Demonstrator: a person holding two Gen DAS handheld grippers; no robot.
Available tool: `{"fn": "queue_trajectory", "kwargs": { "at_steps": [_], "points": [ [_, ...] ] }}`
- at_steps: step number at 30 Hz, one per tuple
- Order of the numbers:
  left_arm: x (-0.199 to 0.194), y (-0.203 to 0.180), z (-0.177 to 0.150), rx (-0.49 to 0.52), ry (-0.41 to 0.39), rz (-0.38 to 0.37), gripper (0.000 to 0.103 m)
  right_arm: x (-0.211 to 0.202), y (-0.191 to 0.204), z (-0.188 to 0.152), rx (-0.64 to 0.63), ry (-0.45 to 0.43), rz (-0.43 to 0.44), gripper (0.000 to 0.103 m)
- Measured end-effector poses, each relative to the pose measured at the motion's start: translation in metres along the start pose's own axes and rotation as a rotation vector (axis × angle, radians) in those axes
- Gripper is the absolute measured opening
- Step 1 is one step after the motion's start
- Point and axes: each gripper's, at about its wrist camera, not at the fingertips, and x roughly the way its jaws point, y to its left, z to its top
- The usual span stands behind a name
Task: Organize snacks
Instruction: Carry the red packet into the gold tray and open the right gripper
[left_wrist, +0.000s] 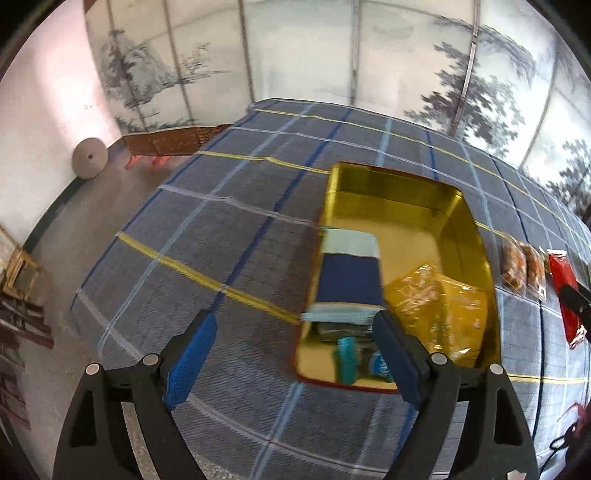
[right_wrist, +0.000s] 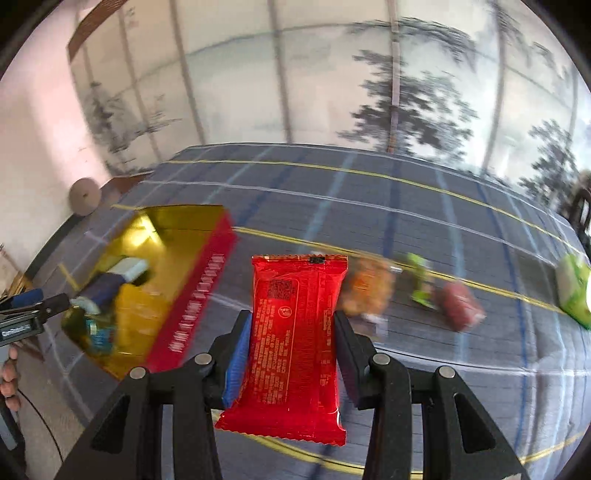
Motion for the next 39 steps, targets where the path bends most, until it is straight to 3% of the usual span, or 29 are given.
{"fn": "queue_trajectory", "kwargs": {
  "at_steps": [9,15,39],
  "points": [
    [-0.005,0.042,-0.011,-0.064,0.010,0.035,0.085,0.020,0.084,0.010,-0.129,0.022,0.104,0.043],
    [-0.006,0.063,-0.019,-0.087,0.021,0.066,0.085,0.029,0.119,0.006,-0.190,0.039,0.123,0.043],
    [-0.011,0.078,-0.030,-0.107,0.037,0.087,0.086,0.069,0.145,0.005,-0.234,0.090,0.112,0.044]
  ]
}}
